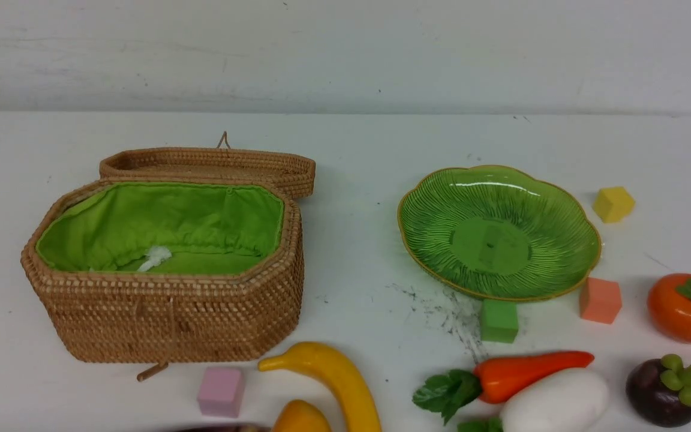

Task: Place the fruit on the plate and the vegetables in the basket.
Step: Use the left arm to grab an eggplant and put it into the left basket

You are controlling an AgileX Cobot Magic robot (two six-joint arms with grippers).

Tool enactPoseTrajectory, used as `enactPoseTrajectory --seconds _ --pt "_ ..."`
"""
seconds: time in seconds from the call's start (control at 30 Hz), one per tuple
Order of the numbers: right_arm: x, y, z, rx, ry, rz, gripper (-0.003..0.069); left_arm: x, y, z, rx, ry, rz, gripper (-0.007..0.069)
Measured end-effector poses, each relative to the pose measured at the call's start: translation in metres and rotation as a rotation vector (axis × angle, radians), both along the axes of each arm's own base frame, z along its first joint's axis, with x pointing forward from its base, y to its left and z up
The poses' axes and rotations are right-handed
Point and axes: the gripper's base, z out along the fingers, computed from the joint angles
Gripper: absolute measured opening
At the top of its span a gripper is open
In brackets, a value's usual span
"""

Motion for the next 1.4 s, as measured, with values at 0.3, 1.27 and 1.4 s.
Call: enactPoseTrajectory --seconds 0.3,1.27,1.4 --pt "0.0 0.0 0.0 0.0 0.0 0.0 0.0242 0.0 0.0 0.0 0.0 0.0 0.0 0.0239" --pt "0.0 0.0 0.0 0.0 0.0 0.0 0.0242 0.004 -0.005 0.04 -0.385 -0.438 -0.019 0.0239" --pt "0.0 0.0 0.0 0.0 0.0 0.0 0.0242 0.0 -0.007 0.056 -0.511 -0.574 -0.07 0.0239"
